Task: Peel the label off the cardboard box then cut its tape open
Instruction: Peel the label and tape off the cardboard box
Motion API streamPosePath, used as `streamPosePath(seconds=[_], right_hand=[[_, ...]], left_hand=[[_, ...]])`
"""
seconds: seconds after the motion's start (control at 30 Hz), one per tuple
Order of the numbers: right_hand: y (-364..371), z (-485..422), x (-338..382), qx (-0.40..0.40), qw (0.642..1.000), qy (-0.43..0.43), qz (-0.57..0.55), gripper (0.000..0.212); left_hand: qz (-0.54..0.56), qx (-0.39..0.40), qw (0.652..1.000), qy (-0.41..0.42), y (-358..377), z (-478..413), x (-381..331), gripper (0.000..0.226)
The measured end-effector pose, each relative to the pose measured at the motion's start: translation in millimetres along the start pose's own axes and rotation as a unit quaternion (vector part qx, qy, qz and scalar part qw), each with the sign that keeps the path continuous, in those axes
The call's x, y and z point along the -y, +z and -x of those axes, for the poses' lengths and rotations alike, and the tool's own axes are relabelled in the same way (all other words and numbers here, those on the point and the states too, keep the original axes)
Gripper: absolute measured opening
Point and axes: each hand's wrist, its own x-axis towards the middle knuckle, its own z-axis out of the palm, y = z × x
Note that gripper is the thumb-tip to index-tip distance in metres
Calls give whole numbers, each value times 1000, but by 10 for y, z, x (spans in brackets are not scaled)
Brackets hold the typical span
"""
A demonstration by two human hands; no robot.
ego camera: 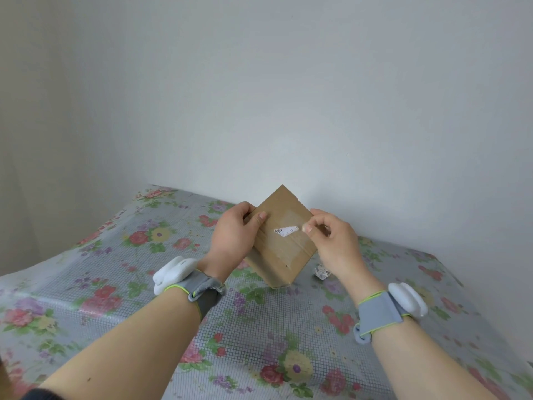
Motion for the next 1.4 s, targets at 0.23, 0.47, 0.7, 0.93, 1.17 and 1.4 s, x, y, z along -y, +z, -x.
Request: streamPosePath(seconds=[0.23,0.47,0.7,0.93,1.17,1.4], right_hand=[[-200,-2,-125,-107,990,34,-91,15],[78,13,87,-48,998,-42,24,9],[99,6,52,-27,997,-29,61,13],[124,3,101,-24,996,-61,61,11],[173,-15,126,10,993,-57,106,16],[128,-1,132,45,997,-29,62,9]], left_hand=[[40,-13,999,-27,-109,2,106,25],[12,7,1000,20,-20,-19,4,27],[7,-8,1000,-8,-88,-14,103,25],[4,6,1000,20,-27,-23,32,27],[-7,5,1000,21,-34,-31,44,26],[-9,11,1000,15,-42,-51,42,25]])
